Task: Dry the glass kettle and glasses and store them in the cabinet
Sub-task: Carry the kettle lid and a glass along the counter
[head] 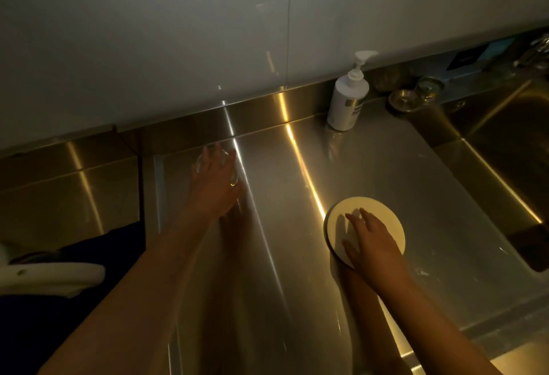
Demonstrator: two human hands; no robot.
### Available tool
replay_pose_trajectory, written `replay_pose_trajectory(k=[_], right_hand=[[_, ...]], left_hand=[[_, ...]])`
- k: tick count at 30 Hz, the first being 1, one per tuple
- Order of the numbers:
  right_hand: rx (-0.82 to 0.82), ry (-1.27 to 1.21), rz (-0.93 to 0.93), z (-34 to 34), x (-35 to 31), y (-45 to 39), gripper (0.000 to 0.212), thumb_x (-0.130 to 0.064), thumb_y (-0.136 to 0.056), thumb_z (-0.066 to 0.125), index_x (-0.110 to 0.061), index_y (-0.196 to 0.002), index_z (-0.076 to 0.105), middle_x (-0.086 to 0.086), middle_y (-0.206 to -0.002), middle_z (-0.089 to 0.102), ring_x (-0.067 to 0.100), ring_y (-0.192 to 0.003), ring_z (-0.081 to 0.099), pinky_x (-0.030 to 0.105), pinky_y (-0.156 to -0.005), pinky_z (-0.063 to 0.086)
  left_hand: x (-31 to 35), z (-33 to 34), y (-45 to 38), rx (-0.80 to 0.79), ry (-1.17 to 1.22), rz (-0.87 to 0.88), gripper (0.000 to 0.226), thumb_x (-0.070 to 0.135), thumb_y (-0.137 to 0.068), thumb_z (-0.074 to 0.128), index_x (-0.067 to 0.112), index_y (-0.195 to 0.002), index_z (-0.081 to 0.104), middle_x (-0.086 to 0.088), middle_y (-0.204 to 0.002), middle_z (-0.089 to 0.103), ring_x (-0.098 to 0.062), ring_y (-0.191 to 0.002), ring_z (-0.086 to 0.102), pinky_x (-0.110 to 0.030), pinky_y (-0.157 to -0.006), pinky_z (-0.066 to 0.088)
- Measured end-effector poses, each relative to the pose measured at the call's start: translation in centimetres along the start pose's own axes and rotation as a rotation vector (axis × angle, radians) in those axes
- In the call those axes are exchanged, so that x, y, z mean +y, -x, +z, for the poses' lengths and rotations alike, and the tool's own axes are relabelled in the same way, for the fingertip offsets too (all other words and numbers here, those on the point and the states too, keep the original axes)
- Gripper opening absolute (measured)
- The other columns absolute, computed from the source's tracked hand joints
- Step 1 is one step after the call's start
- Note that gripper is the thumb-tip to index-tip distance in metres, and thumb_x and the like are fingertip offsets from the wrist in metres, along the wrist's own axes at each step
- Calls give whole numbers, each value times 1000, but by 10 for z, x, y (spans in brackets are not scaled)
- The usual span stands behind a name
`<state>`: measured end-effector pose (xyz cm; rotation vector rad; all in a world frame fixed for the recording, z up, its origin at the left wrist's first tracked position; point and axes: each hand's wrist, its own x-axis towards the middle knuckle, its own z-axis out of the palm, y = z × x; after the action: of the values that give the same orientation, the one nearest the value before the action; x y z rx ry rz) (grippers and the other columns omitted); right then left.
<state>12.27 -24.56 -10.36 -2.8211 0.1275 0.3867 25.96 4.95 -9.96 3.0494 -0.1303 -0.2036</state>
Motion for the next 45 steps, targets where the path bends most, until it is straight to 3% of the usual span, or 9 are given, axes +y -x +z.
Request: replay_pose_trajectory(k=[9, 12, 15, 18, 21, 25, 33, 45], right_hand=[[-33, 38, -55, 7, 16, -1, 72, -26, -86, 66, -21, -146, 28, 4, -154, 23, 23, -138, 25, 35, -110, 29], [-32, 52, -63, 6, 19, -2, 80, -32, -78, 73, -25, -145, 30, -1, -150, 28, 21, -135, 27, 34, -108, 32], [-43, 61, -65, 6, 21, -5, 82, -36, -77, 74, -28, -145, 28, -3, -149, 27, 18, -135, 26, 32, -108, 31], [-46, 65, -68, 5, 22, -8, 83, -35, -76, 75, -29, -144, 28, -4, -148, 28, 19, -133, 26, 32, -107, 32], [-45, 57, -82, 4, 20, -9, 81, -33, -76, 74, -28, -144, 30, -3, -147, 29, 19, -132, 28, 32, -106, 33], [-75, 87, -113, 2, 16, -12, 81, -34, -78, 72, -28, -145, 26, -3, -146, 27, 19, -131, 26, 31, -106, 31], [-103, 82, -163, 2, -5, -17, 79, -32, -81, 69, -26, -146, 25, -1, -148, 25, 20, -133, 24, 32, -106, 30], [-91, 85, -280, 15, -26, -14, 75, -31, -81, 68, -25, -145, 28, 1, -147, 28, 22, -131, 27, 33, -104, 31]], left_hand=[[5, 2, -11, -21, 70, -113, 70, 42, -94, 51, 29, -151, 13, -11, -160, -2, -37, -145, -5, -58, -111, 13], [7, -2, -11, -3, 157, -189, 75, 36, -93, 54, 27, -152, 8, -14, -159, -3, -38, -144, -5, -58, -110, 18], [8, -4, -11, 0, 123, -159, 68, 31, -97, 46, 21, -153, 8, -19, -158, 2, -37, -145, -1, -51, -116, 13], [15, -9, -7, 24, 161, -183, 63, 24, -98, 45, 21, -152, 13, -19, -157, 7, -36, -145, 4, -46, -117, 12], [29, -15, 1, 40, 217, -211, 59, 19, -95, 52, 17, -149, 27, -19, -153, 19, -37, -140, 15, -47, -111, 22], [38, -16, 19, 84, 185, -145, 58, 21, -90, 59, 23, -143, 36, -10, -142, 34, -29, -128, 30, -38, -103, 33], [58, -9, 62, 76, 354, -65, 60, 24, -86, 64, 30, -141, 41, -7, -145, 31, -23, -132, 26, -39, -103, 38], [74, 4, 98, 77, 322, 45, 65, 33, -84, 67, 35, -142, 37, -1, -146, 28, -19, -131, 25, -36, -103, 40]])
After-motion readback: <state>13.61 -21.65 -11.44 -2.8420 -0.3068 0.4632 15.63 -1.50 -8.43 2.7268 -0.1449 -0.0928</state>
